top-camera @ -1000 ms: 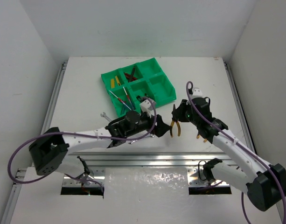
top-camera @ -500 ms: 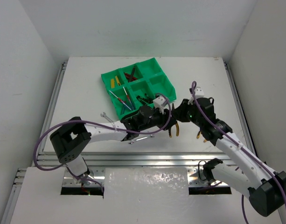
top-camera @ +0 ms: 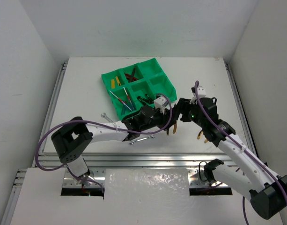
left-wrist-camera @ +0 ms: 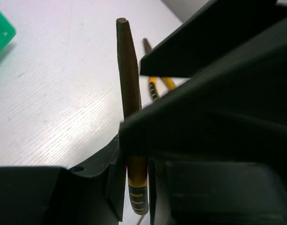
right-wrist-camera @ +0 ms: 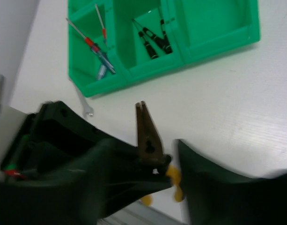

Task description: Sort the tools into containers

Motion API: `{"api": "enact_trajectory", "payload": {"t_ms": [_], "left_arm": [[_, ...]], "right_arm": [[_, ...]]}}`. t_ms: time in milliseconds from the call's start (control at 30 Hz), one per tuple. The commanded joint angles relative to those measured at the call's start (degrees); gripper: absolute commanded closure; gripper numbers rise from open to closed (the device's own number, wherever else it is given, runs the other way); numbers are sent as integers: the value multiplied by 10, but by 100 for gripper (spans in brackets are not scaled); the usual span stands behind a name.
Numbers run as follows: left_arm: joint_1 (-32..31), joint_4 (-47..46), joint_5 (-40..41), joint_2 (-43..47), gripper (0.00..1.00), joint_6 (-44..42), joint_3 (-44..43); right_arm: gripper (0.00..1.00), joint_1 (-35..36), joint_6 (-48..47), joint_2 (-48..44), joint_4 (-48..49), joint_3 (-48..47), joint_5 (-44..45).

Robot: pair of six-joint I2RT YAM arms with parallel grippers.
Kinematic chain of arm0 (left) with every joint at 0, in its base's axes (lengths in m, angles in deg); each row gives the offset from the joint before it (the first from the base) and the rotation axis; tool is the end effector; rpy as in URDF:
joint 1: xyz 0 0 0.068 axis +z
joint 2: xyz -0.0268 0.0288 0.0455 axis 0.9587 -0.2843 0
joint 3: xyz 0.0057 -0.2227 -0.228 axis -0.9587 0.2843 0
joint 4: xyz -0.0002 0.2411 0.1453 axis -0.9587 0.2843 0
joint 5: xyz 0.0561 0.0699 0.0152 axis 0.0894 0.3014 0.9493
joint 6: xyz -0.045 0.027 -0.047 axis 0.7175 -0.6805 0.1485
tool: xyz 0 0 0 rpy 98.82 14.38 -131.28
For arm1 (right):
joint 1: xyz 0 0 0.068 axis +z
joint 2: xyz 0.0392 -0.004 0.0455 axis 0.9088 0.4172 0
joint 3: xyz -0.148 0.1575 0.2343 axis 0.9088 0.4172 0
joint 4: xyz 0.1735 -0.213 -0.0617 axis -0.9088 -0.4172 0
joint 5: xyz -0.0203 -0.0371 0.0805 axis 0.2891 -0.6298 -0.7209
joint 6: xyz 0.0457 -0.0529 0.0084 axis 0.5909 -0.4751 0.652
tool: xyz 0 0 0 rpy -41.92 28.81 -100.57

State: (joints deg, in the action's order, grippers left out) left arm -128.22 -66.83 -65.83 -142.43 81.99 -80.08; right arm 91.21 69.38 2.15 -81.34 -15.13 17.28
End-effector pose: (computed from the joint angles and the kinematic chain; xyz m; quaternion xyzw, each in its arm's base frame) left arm 0.2348 -0.3392 0.2547 0.2372 0.7504 -0.4075 0.4633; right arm 0.1940 0.0969 0.3005 0.0688 0.8380 0.2975 0.4522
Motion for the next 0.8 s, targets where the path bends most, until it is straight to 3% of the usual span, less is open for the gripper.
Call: {"api": "enact_trajectory", "payload": {"t_ms": [0, 33, 67, 200, 300, 467, 667, 767], "left_arm": [[2, -28, 36, 24, 100, -4, -22], [7, -25, 37, 25, 100, 0, -24], [23, -14, 37, 25, 100, 12, -31], [81, 10, 35, 17, 100, 33, -59], [136, 66, 57, -12, 100, 24, -128], [206, 159, 77, -104, 100, 14, -315], [273, 277, 103, -308, 100, -5, -607], [297, 268, 100, -374, 100, -10, -701]], "right_arm": [[26, 3, 4, 5, 19, -43, -8], [5, 3, 4, 7, -2, -53, 5], [1, 3, 4, 4, -14, -57, 29], [1, 1, -13, -27, -63, -78, 97], [1, 0, -32, -54, -89, -87, 123], [1, -1, -47, -62, -111, -82, 132], [1, -2, -59, -74, -105, -52, 94], [1, -3, -67, -80, -104, -40, 81]]}}
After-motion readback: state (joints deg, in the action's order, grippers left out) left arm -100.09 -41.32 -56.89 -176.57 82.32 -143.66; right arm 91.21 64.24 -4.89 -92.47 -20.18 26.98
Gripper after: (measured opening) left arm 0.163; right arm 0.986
